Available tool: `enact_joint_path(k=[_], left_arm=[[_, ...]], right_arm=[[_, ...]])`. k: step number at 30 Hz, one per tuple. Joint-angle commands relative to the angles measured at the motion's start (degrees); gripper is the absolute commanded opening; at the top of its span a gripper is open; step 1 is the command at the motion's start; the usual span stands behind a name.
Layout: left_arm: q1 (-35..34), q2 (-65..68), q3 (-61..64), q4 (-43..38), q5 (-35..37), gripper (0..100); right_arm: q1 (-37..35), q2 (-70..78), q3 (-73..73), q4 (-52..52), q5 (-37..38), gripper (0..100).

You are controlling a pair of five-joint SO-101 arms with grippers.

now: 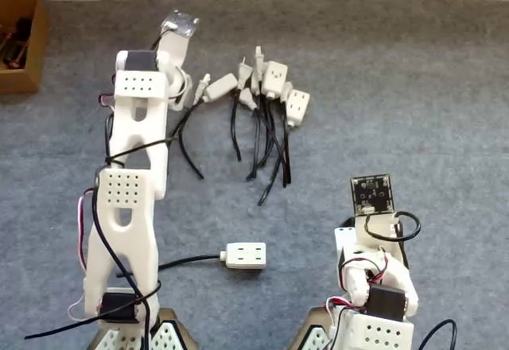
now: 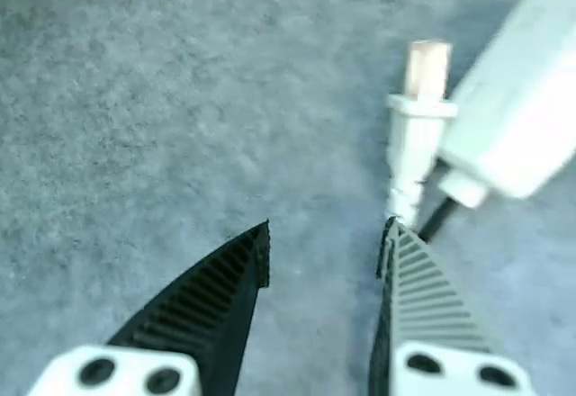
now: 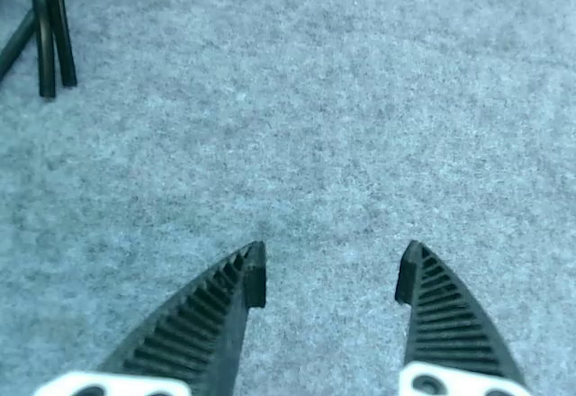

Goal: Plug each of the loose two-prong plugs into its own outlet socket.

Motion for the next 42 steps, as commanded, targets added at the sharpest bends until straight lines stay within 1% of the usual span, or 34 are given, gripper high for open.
enact_joint_path(k=[1,5,9,15,20,21,22,24,25,26,28,30,34,39,42], left_arm=[[3.4,-2.4,-2.9,3.6,0.4,22],[5.1,-2.4,-3.2,3.7,0.5,22],[4.9,-1.4,-2.9,3.0,0.4,22],[1.4,2.6,-3.0,-4.7,0.3,22],[1.0,5.8,-3.3,-8.7,0.3,21],[1.1,6.3,-3.3,-9.1,0.3,19],[1.1,6.5,-3.3,-9.8,0.3,15],[1.1,6.5,-3.3,-9.9,0.1,2],[1.1,6.4,-3.3,-9.7,-1.1,0],[1.2,6.4,-3.3,-9.2,-2.8,2],[1.8,6.3,-3.3,-6.9,-6.6,0],[2.0,6.1,-3.4,-4.7,-7.2,0],[0.6,4.1,-8.0,-0.7,-6.9,0],[-3.2,-1.5,-16.6,5.7,-2.1,0],[-5.2,-6.4,-18.1,9.5,-0.1,0]], right_arm=[[0.6,-0.7,5.7,-1.2,0.0,23.9],[0.6,-0.7,5.7,-1.2,0.0,23.9],[0.6,-0.7,5.7,-1.1,0.0,23.9],[0.6,-0.7,5.7,-1.0,0.0,23.9],[0.6,-0.7,5.7,-1.0,0.0,23.9],[0.6,-0.7,5.7,-1.0,0.0,23.9],[0.6,-0.7,5.7,-1.0,0.0,23.9],[0.6,-0.7,5.7,-1.0,0.0,23.9],[0.6,-0.7,5.7,-1.0,0.0,23.9],[0.6,-0.7,5.7,-1.1,0.0,23.9],[0.6,-0.7,5.7,-1.1,0.0,23.9],[0.6,-0.7,5.7,-1.1,0.0,23.9],[0.6,-0.7,5.7,-1.0,0.0,23.9],[0.6,-0.7,5.7,-1.0,0.0,23.9],[0.6,-0.7,5.7,-1.0,0.0,23.9]])
